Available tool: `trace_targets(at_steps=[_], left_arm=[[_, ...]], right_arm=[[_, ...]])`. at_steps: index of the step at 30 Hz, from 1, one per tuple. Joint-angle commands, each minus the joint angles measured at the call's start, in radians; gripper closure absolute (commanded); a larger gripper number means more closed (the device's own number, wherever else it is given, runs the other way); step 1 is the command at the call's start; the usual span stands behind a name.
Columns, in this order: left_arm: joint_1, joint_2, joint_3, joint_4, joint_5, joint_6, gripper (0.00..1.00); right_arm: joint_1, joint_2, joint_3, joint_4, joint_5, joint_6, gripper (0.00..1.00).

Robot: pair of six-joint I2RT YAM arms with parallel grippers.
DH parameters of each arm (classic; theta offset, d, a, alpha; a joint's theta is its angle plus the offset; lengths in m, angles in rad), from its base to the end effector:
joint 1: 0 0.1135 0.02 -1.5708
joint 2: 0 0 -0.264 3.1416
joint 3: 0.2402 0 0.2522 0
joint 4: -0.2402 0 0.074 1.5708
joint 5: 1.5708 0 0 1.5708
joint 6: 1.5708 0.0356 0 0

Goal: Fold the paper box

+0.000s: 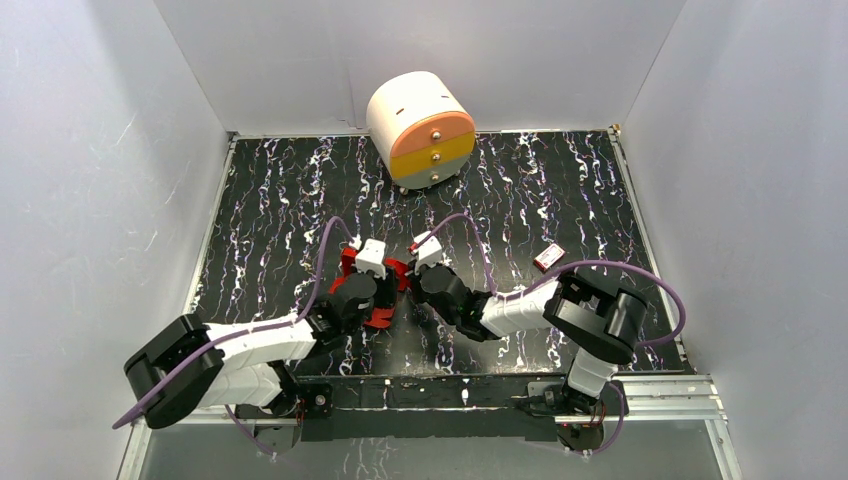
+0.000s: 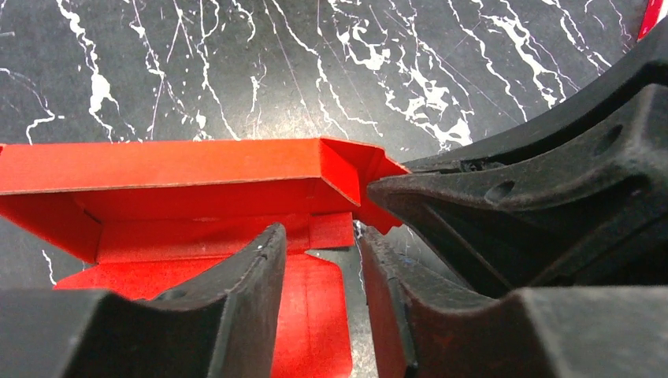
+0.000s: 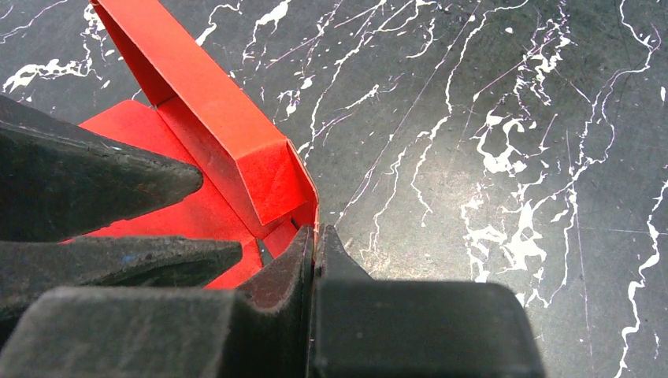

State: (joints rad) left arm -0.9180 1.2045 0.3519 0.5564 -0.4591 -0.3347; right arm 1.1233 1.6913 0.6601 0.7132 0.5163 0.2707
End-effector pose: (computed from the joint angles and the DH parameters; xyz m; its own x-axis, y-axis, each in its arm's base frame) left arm 0.1541 -0.1756 0.1841 -0.3168 -0.0705 -0.9459 0.3712 0.9085 -0.1920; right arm 0.1581 0.2888 0.1634 -0.2858 -0.0579 -0.9565 -0.5238 0.8453 0.1053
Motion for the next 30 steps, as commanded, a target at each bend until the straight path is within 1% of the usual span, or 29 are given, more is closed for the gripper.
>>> trace_targets(at_steps=[1, 3, 7, 13, 19, 25, 27, 30], left_arm=[[-0.001, -0.046, -0.018, -0.081, 0.014, 0.0, 0.57], [-0.006, -0.043, -0.023, -0.086, 0.014, -0.01, 0.5], [-0.026, 0.008, -0.014, -0.079, -0.011, -0.004, 0.38], [-0.064, 0.114, 0.016, -0.007, -0.088, 0.034, 0.28], [-0.078, 0.196, 0.026, 0.046, -0.15, 0.043, 0.24], [-0.078, 0.235, 0.031, 0.108, -0.229, 0.046, 0.25], [-0.078, 0.232, 0.02, 0.132, -0.231, 0.04, 0.25], [-0.078, 0.185, -0.038, 0.193, -0.192, 0.027, 0.25]], right_arm=[[0.001, 0.007, 0.017, 0.04, -0.009, -0.039, 1.0], [0.001, 0.004, 0.019, 0.04, -0.017, -0.045, 1.0], [0.001, -0.003, 0.026, 0.036, -0.033, -0.056, 1.0], [0.001, -0.013, 0.024, 0.028, -0.049, -0.056, 1.0], [0.001, -0.027, 0.022, 0.024, -0.059, -0.054, 1.0], [0.001, -0.033, 0.019, 0.019, -0.074, -0.052, 1.0], [0.001, -0.037, 0.016, 0.019, -0.085, -0.044, 1.0], [0.0, -0.046, 0.005, 0.02, -0.068, -0.04, 1.0]])
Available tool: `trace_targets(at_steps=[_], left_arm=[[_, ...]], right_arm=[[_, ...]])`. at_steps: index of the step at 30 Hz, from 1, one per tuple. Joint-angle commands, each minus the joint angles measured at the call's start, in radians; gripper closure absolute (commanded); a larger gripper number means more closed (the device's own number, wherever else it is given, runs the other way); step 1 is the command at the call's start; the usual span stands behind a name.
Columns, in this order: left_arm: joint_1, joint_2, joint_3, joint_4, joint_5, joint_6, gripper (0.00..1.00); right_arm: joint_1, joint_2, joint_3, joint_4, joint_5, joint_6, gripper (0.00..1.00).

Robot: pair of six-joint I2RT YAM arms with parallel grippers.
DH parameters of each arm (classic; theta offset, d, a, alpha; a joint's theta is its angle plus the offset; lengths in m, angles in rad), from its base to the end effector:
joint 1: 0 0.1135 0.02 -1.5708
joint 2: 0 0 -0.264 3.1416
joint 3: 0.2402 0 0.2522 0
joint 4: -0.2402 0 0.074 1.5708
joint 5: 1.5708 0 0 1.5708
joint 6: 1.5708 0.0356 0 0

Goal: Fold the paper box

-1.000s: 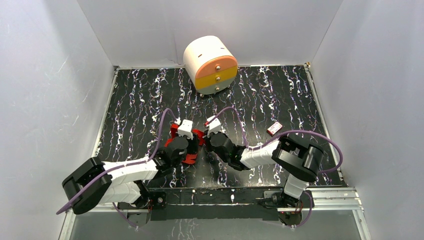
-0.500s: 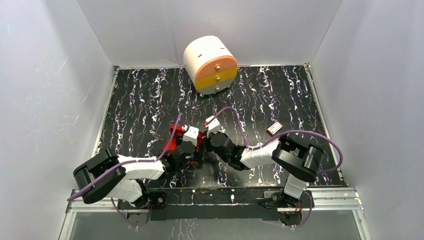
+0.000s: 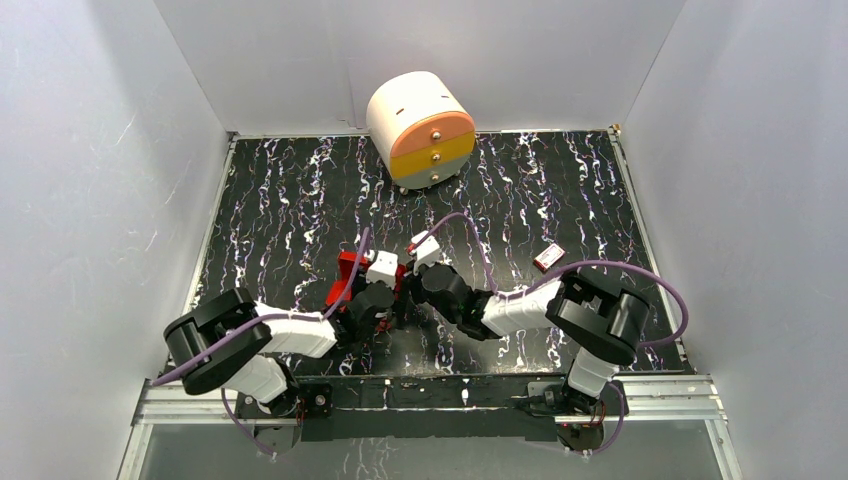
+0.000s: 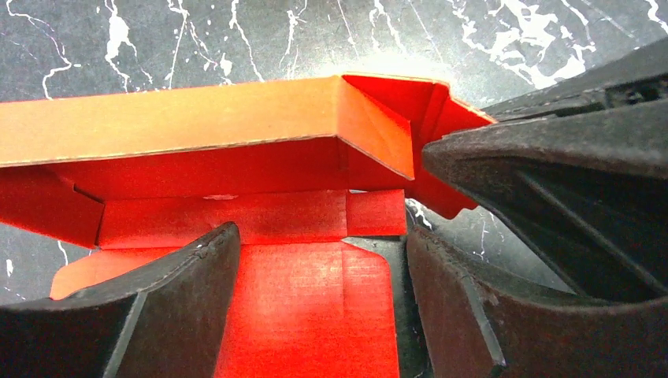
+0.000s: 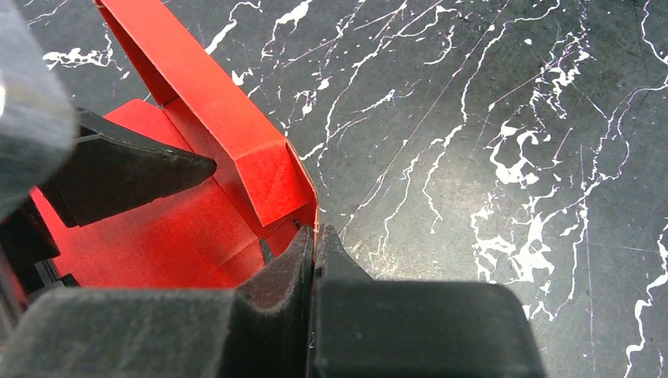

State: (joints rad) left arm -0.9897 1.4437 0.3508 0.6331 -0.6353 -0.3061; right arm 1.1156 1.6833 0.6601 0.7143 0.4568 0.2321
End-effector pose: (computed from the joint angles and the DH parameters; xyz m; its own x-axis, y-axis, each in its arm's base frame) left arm 0.1519 -0.1927 0.1399 -0.3470 0.0866 -0.9338 0.2898 0.9569 -0.0189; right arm 0.1589 0.2889 0.1657 -0.2730 -0.0882 -0.9580 -0.5739 0.8141 0.0886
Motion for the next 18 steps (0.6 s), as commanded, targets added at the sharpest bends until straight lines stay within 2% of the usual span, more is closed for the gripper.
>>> trace_targets(at_steps=[1, 10, 18], left_arm=[[-0.006, -0.068, -0.054, 0.129, -0.014, -0.006, 0.25], [-0.006, -0.053, -0.093, 0.215, 0.033, 0.047, 0.22], [-0.007, 0.018, -0.062, 0.236, 0.004, 0.085, 0.2]], right_arm=[[0.007, -0.041, 0.001, 0.021, -0.004, -0.003, 1.0], [0.006, -0.05, -0.008, 0.026, -0.008, 0.004, 1.0], [0.006, -0.074, -0.018, 0.025, -0.019, 0.012, 1.0]])
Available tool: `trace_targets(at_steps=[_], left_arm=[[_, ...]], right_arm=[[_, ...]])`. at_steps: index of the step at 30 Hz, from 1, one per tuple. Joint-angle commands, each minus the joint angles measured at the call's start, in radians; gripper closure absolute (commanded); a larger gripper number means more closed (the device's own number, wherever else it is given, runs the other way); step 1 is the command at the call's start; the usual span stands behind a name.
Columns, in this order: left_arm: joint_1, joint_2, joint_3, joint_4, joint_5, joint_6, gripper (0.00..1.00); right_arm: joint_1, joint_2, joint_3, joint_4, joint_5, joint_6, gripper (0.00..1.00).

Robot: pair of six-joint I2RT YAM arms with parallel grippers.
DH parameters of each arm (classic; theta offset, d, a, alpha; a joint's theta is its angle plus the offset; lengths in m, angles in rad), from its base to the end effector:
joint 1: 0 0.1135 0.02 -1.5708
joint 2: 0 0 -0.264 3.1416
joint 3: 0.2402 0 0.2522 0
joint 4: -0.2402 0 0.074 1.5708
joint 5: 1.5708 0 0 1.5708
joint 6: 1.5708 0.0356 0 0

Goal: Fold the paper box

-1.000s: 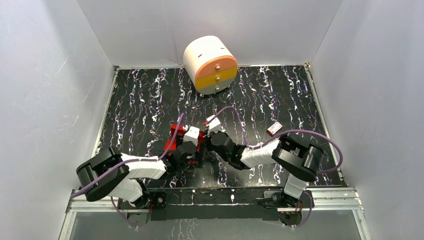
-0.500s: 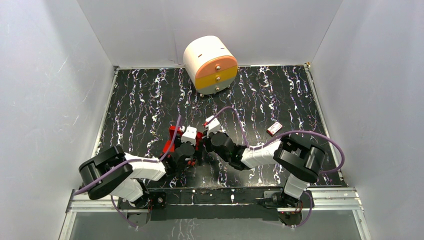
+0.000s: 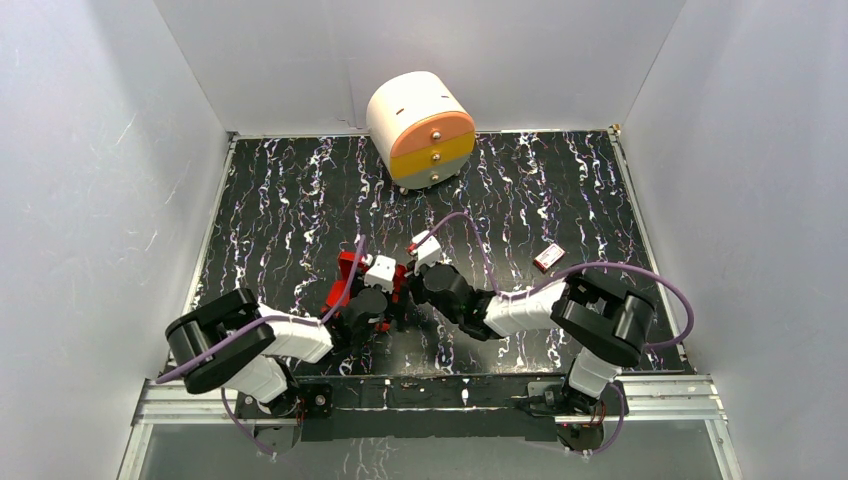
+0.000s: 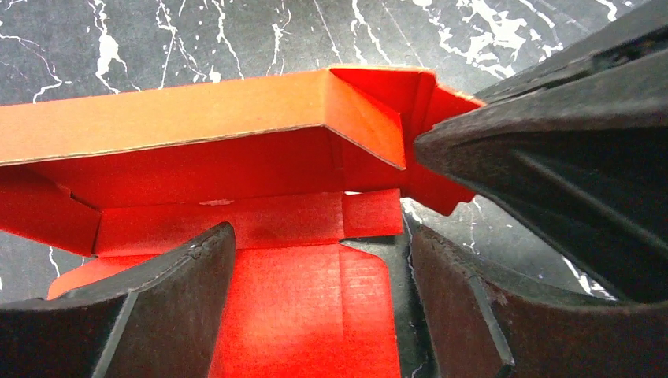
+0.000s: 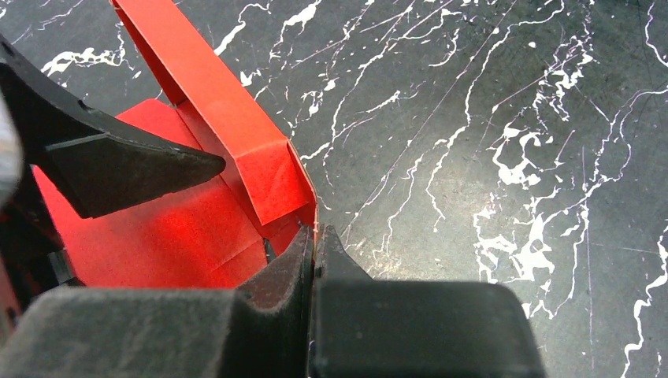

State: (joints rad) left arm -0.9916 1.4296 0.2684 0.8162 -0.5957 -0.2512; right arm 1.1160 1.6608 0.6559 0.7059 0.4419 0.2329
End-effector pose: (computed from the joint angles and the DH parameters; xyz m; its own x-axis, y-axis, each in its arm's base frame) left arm 0.1441 -0.1839 0.1391 -0.2797 0.0517 -0.9587 0.3451 0.9372 -0.0501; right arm 0.1574 0.2872 0.1706 -0.2719 -0.0811 -0.9589 -0.5856 0.8047 0.0980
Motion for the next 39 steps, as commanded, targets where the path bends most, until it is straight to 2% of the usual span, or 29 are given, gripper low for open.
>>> trace_targets(at_steps=[1, 10, 21, 24, 33, 39], left_arm=[[-0.004, 0.041, 0.023, 0.057, -0.045, 0.034, 0.2], [-0.004, 0.126, 0.037, 0.137, -0.105, 0.047, 0.27], [0.0, 0.069, 0.039, 0.17, -0.163, -0.015, 0.42], [0.013, 0.049, 0.033, 0.168, -0.154, -0.059, 0.48], [0.053, 0.067, 0.04, 0.111, -0.08, -0.162, 0.52], [0.077, 0.079, 0.04, 0.103, -0.01, -0.232, 0.54]], right_arm=[[0.005, -0.056, -0.016, 0.031, -0.004, 0.012, 1.0], [0.004, -0.093, -0.038, 0.024, 0.0, 0.02, 1.0], [0.002, -0.098, -0.072, 0.021, 0.007, 0.022, 1.0], [0.002, -0.098, -0.081, 0.021, 0.011, 0.024, 1.0], [0.002, -0.062, -0.073, 0.051, 0.018, 0.034, 1.0], [0.012, -0.003, -0.075, 0.149, 0.133, 0.067, 1.0]])
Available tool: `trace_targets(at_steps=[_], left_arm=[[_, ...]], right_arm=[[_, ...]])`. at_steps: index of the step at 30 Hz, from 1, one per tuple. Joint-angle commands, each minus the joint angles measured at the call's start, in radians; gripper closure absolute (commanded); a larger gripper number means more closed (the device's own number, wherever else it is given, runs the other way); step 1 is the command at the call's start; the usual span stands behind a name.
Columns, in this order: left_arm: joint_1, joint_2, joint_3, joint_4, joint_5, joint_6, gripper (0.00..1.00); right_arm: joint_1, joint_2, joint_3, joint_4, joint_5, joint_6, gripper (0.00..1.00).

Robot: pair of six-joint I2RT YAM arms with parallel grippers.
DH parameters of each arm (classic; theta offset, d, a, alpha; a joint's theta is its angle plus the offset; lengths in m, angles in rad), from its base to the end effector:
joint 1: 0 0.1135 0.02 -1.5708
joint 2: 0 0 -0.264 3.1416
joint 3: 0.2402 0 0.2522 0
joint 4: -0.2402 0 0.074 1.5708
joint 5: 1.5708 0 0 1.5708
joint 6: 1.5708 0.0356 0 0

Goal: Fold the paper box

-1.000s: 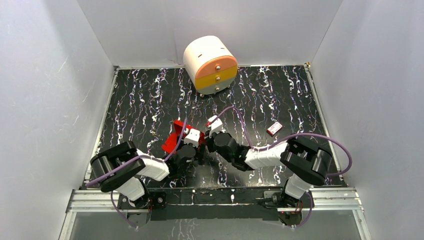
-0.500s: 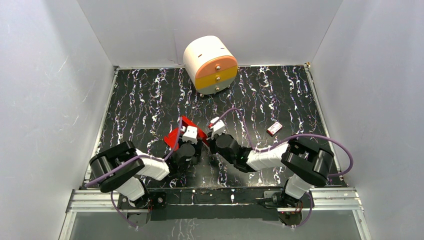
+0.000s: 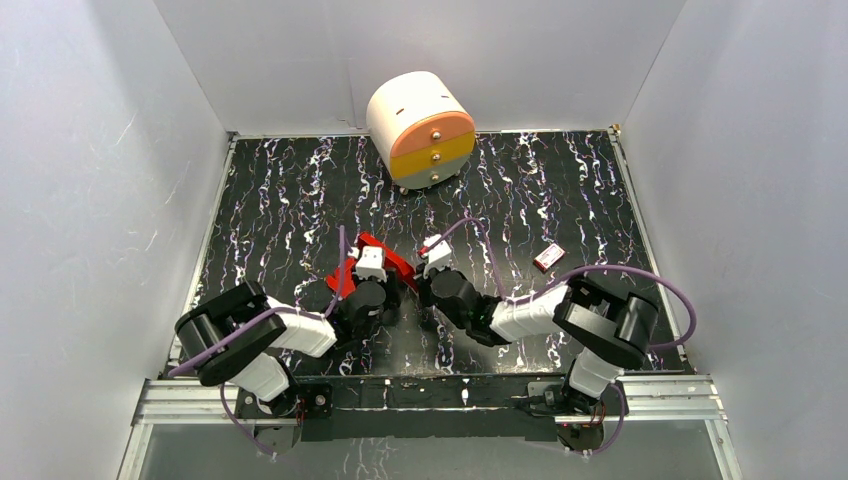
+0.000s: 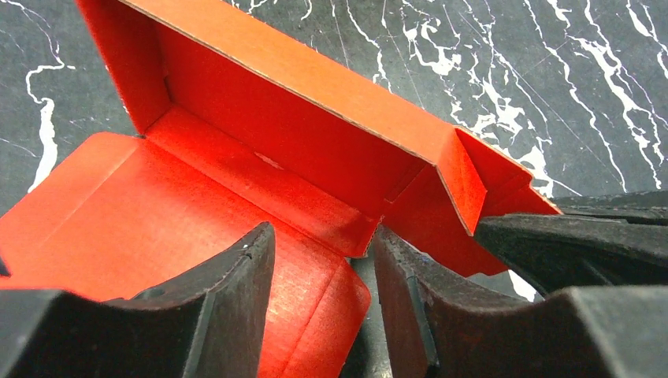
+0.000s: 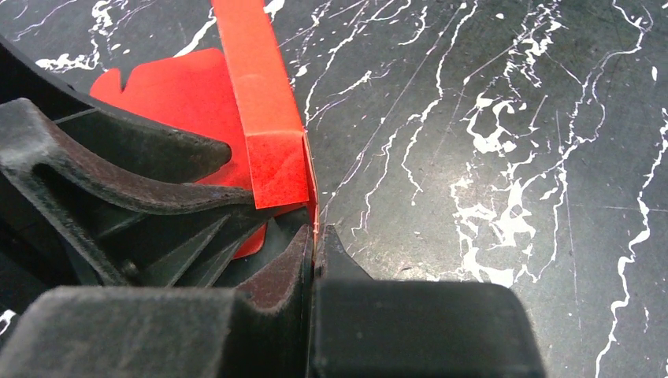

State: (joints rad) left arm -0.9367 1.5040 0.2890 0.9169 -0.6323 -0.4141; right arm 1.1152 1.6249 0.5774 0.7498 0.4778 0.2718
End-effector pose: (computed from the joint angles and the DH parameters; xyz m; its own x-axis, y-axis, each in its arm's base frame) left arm 0.1604 -0.1826 0.1380 -0.2861 -0.1588 -0.9449 0.2185 0.9494 -0.2257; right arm 0.1509 0.2708 0.1639 -0.2865 -0.0429 -0.9571 -0.5472 0.8274 0.1267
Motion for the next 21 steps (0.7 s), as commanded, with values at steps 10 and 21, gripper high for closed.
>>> trace_targets(at_steps=[10, 21], left_arm=[[0.071, -0.081, 0.044, -0.089, 0.131, -0.123, 0.53], [0.177, -0.44, 0.004, -0.373, 0.247, -0.103, 0.45]], right_arm=[[0.032, 0.143, 0.058, 0.226, 0.149, -0.068, 1.0], [0.01, 0.187, 0.064, 0.275, 0.001, -0.189, 1.0]])
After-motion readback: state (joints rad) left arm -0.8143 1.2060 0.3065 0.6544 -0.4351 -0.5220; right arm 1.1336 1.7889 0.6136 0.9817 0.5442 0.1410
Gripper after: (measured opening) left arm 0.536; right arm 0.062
